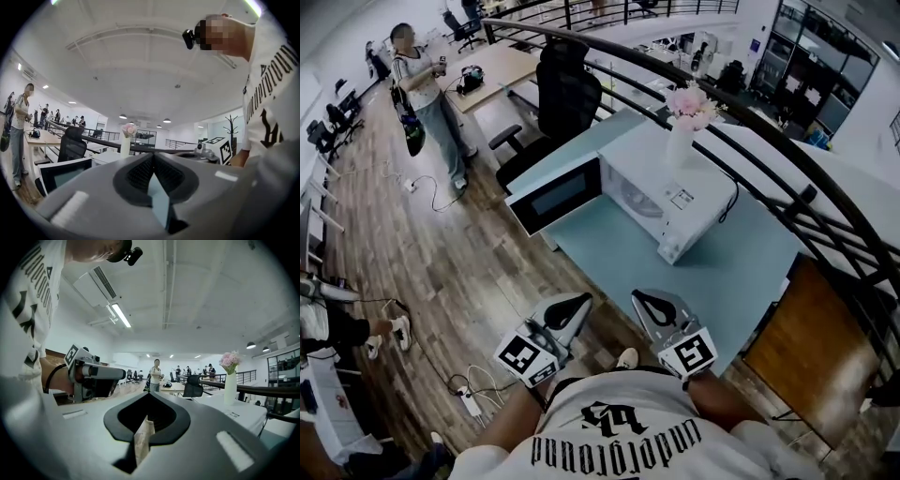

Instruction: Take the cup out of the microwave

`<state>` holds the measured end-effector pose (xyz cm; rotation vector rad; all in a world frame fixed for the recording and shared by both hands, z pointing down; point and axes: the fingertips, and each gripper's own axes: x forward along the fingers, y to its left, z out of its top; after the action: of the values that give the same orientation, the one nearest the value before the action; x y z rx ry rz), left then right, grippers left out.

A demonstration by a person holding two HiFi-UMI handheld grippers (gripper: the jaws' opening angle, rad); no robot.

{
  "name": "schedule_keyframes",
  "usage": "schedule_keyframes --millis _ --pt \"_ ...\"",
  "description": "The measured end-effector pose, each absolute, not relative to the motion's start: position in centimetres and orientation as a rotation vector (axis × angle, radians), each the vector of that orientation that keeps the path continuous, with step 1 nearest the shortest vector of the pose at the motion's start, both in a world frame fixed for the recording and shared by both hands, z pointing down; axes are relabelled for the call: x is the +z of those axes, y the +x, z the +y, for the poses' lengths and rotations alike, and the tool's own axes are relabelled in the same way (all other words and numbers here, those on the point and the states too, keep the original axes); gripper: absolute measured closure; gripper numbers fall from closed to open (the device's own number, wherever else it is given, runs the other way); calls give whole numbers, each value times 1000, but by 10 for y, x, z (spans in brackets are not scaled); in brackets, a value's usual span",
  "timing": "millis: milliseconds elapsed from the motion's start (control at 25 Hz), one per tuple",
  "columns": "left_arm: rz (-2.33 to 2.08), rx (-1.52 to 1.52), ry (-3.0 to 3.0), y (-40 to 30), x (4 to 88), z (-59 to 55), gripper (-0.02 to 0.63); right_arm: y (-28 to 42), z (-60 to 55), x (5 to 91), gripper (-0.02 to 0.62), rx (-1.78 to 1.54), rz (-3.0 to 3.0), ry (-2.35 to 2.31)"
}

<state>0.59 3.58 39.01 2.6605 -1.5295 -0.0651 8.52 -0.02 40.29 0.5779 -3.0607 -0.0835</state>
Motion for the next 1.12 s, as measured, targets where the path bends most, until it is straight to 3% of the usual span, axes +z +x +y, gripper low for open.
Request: schedule_keyframes --millis 520,1120 --pt "-1398 -51 2678 20 406 -54 557 98 -76 410 592 -20 -3023 710" --pt "-1228 23 2745 -40 425 -145 557 48 -162 442 590 101 -2931 932"
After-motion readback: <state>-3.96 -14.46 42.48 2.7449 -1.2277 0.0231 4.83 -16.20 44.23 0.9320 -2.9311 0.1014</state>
